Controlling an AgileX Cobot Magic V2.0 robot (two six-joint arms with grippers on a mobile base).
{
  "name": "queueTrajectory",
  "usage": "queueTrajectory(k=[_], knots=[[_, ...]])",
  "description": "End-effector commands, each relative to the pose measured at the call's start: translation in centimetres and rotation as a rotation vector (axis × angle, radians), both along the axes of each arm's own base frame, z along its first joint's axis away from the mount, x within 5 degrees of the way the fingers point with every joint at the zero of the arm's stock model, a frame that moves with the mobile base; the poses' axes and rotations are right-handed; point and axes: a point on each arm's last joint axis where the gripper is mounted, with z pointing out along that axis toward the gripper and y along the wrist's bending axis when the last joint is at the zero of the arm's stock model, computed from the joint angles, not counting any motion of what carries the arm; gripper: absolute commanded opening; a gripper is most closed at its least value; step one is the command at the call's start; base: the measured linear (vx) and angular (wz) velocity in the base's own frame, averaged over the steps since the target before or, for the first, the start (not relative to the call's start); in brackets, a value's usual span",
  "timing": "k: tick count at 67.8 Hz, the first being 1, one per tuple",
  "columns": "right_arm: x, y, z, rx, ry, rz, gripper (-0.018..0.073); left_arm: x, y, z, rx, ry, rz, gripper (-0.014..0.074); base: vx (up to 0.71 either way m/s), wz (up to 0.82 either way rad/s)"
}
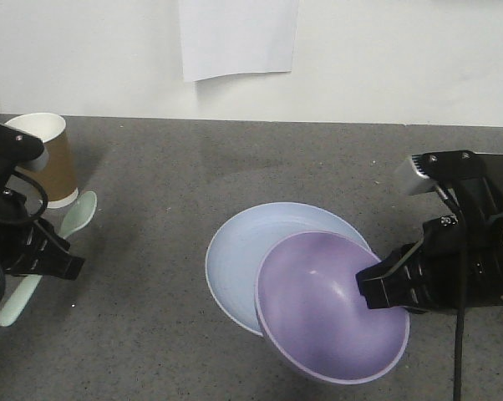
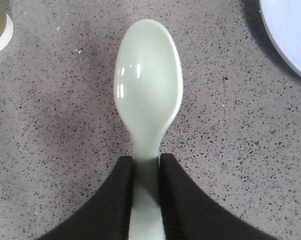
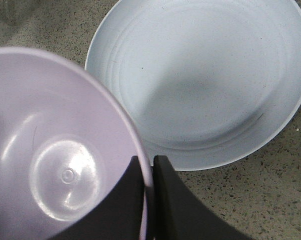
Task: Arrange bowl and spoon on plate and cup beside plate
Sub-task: 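Lower the lavender bowl onto the plate and open the right gripper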
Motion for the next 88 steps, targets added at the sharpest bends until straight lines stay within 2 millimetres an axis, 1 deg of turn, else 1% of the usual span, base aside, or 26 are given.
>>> queueTrajectory(k=[1,16,30,39,46,52,58,65,71,73,79,88], knots=[[0.1,0.0,1.5,0.045,-0.074,-0.021,-0.0001,0.0,-0.2,1.5,-0.041,-0.088,0.006,0.0083,0.00,0.00],[0.1,0.0,1.5,0.045,-0.074,-0.021,-0.0001,0.0,-0.2,1.5,-0.041,-0.088,0.006,0.0083,0.00,0.00],[0.2,0.3,1.7,0.086,-0.077,-0.030,-0.0001,0.0,-0.2,1.5,-0.041,-0.088,0.006,0.0083,0.00,0.00],[1.0,0.4,2.2,0.079,-0.101,-0.028,-0.0001,0.0,-0.2,1.5,-0.041,-0.088,0.006,0.0083,0.00,0.00],[2.7,0.6,2.7,0.022,-0.082,-0.018,-0.0001,0.0,-0.2,1.5,-0.041,-0.088,0.006,0.0083,0.00,0.00],[4.8,0.9,3.0,-0.033,-0.063,-0.019,-0.0001,0.0,-0.2,1.5,-0.041,-0.088,0.006,0.0083,0.00,0.00],[6.6,1.1,3.0,-0.100,-0.056,-0.011,-0.0001,0.0,-0.2,1.5,-0.041,-0.088,0.006,0.0083,0.00,0.00],[8.8,1.3,2.3,-0.159,-0.042,-0.023,-0.0001,0.0,-0.2,1.5,-0.041,-0.088,0.006,0.0083,0.00,0.00],[10.5,1.8,1.3,-0.174,-0.011,-0.024,-0.0001,0.0,-0.2,1.5,-0.041,-0.088,0.006,0.0083,0.00,0.00],[10.8,1.9,1.2,-0.175,-0.009,-0.024,-0.0001,0.0,-0.2,1.5,-0.041,-0.088,0.006,0.0083,0.00,0.00],[12.3,2.4,0.1,-0.182,0.020,-0.021,-0.0001,0.0,-0.2,1.5,-0.041,-0.088,0.006,0.0083,0.00,0.00],[14.1,2.9,-1.4,-0.186,0.050,-0.031,-0.0001,0.0,-0.2,1.5,-0.041,-0.088,0.006,0.0083,0.00,0.00]])
